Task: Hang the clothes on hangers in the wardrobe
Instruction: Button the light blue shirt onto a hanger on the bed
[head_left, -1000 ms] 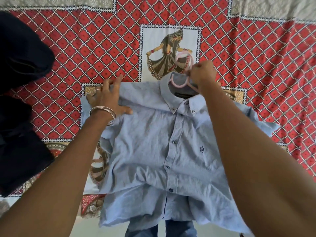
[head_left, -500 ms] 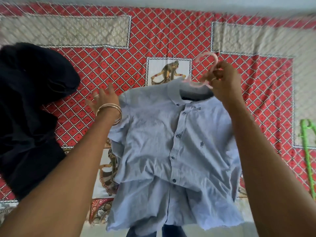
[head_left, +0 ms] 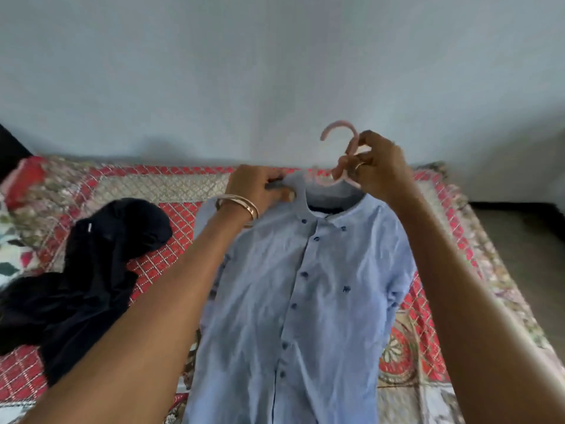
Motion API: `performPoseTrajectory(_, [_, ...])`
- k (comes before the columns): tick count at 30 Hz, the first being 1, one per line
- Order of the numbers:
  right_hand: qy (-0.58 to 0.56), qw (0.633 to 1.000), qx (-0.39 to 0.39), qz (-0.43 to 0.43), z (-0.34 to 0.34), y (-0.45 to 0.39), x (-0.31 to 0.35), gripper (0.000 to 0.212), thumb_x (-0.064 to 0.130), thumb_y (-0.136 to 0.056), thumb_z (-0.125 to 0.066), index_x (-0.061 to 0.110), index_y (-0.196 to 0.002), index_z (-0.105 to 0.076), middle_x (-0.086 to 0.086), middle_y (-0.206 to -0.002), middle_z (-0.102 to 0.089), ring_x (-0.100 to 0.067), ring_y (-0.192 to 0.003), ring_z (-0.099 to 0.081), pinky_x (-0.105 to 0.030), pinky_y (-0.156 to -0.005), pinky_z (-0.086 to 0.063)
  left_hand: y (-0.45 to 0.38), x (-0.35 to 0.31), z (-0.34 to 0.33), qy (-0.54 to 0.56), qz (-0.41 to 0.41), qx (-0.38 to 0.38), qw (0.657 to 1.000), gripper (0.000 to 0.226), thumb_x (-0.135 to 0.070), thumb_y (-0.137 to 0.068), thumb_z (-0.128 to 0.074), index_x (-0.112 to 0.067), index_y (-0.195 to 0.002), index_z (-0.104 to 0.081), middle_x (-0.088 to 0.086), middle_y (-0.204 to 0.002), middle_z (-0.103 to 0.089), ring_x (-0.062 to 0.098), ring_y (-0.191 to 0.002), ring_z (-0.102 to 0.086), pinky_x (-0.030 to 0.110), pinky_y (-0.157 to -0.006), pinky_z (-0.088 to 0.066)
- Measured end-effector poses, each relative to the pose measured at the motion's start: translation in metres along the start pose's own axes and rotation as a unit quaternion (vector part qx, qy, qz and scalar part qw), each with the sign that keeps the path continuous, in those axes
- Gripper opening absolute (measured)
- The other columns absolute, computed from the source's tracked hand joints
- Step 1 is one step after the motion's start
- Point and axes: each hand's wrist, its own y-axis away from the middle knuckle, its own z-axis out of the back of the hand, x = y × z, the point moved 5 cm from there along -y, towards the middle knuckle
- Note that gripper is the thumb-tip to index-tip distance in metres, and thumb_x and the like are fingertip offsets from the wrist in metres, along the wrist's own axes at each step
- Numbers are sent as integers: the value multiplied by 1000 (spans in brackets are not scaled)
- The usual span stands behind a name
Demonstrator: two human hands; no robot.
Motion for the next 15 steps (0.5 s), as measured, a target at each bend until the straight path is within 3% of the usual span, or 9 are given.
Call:
performPoseTrajectory(3, [27, 999, -3, 42, 59, 49, 86, 32, -18, -76, -44, 8, -90, -55, -5, -78, -72, -12, -71, -73, -23, -64, -57, 51, -74, 51, 9, -24, -63, 998, 48, -50, -62, -69, -22, -101, -74, 5, -92, -74, 22, -90, -68, 34, -79, -52])
performPoseTrajectory(5, [11, 999, -3, 48, 72, 56, 109, 31, -18, -77, -44, 6, -93, -55, -9, -82, -72, -16, -71, -73, -30, -68, -60, 53, -91, 67, 45, -22, -75, 996, 48, -40, -66, -80, -25, -110, -70, 0, -96, -72, 18, -93, -67, 33, -87, -51])
performPoseTrajectory(8, [45, 995, -18, 91, 113, 120, 174, 27, -16, -78, -48, 5, -92, -55, -13, -84, -72, -20, -74, -73, -35, -70, -59, 109, -167, 116, 59, -91, -89, 990, 44, -30, -73, -81, -28, -114, -67, -6, -93, -68, 11, -83, -63, 32, -86, -54])
performPoseTrajectory(12, [59, 991, -28, 112, 140, 165, 227, 27, -18, -80, -47, 5, -93, -55, -14, -81, -71, -23, -74, -73, -24, -58, -56, 140, -226, 155, 38, -132, -81, 987, 43, -39, -69, -82, -33, -109, -68, -11, -88, -67, 5, -76, -63, 31, -84, -54])
performPoseTrajectory(15, [31, 993, -8, 111, 169, 199, 259, 33, -24, -78, -45, 3, -94, -56, -15, -79, -71, -24, -71, -73, -28, -53, -56, 168, -270, 172, 2, -170, -23, 985, 52, -42, -67, -80, -31, -115, -65, -3, -97, -69, 7, -79, -64, 25, -83, -53])
